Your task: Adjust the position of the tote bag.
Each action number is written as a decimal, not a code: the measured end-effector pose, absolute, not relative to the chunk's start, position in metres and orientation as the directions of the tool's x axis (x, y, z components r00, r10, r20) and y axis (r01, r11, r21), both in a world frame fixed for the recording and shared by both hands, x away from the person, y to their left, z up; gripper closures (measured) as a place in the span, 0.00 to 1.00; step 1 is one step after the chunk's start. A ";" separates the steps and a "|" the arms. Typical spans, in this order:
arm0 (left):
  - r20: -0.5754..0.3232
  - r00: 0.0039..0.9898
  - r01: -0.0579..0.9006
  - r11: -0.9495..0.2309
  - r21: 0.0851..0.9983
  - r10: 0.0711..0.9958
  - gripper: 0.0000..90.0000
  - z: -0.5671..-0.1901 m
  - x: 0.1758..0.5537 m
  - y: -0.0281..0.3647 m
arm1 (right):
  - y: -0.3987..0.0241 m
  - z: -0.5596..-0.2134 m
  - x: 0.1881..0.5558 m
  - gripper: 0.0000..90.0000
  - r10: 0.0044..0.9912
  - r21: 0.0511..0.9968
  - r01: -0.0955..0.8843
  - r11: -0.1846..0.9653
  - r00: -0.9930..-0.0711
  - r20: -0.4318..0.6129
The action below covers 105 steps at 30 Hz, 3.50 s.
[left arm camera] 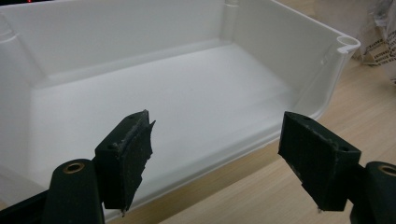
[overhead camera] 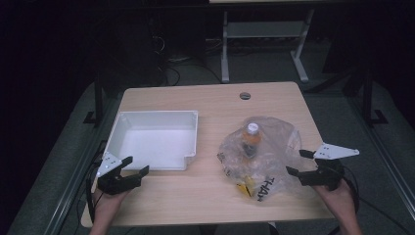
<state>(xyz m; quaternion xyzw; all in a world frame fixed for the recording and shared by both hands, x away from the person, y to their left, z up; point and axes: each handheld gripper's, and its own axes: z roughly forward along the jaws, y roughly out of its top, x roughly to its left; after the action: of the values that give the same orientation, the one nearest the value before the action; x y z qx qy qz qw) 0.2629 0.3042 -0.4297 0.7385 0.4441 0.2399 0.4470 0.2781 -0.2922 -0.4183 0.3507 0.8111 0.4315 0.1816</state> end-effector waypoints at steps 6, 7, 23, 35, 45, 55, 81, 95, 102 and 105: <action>-0.044 0.487 0.442 -0.204 0.873 0.872 0.28 -0.430 0.263 0.304 | -0.294 -0.418 0.279 0.22 0.725 0.830 0.408 0.380 -0.688 0.006; -0.039 0.487 0.446 -0.210 0.870 0.872 0.28 -0.430 0.263 0.304 | -0.295 -0.418 0.278 0.22 0.726 0.830 0.408 0.380 -0.688 0.006; -0.037 0.500 0.435 -0.214 0.874 0.865 0.28 -0.429 0.260 0.302 | -0.292 -0.416 0.276 0.22 0.725 0.834 0.399 0.380 -0.689 -0.001; -0.028 0.536 0.413 -0.233 0.880 0.844 0.28 -0.429 0.259 0.296 | -0.294 -0.416 0.276 0.22 0.722 0.839 0.392 0.377 -0.692 -0.001; -0.033 0.584 0.393 -0.247 0.886 0.811 0.26 -0.429 0.258 0.292 | -0.294 -0.417 0.277 0.22 0.716 0.838 0.392 0.378 -0.698 0.004; -0.046 0.654 0.365 -0.261 0.894 0.755 0.25 -0.427 0.255 0.285 | -0.293 -0.418 0.277 0.22 0.710 0.834 0.395 0.385 -0.704 0.005; -0.002 0.769 0.287 -0.342 0.894 0.640 0.24 -0.427 0.245 0.258 | -0.290 -0.419 0.278 0.23 0.700 0.831 0.396 0.392 -0.714 0.010; 0.016 0.803 0.251 -0.362 0.898 0.596 0.24 -0.423 0.242 0.239 | -0.289 -0.419 0.279 0.23 0.694 0.833 0.387 0.396 -0.720 0.004; 0.032 0.826 0.229 -0.387 0.893 0.563 0.24 -0.421 0.244 0.225 | -0.288 -0.419 0.279 0.23 0.690 0.833 0.383 0.399 -0.724 0.003; 0.024 0.836 0.232 -0.393 0.890 0.548 0.24 -0.421 0.246 0.222 | -0.288 -0.419 0.279 0.23 0.690 0.831 0.387 0.401 -0.724 0.004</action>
<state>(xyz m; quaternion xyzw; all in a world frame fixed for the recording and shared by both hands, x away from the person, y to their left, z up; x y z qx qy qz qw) 0.2460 0.2216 -0.4207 0.8192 0.2382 0.1593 0.4968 0.2795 -0.2881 -0.4194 0.3288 0.8187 0.4377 0.1735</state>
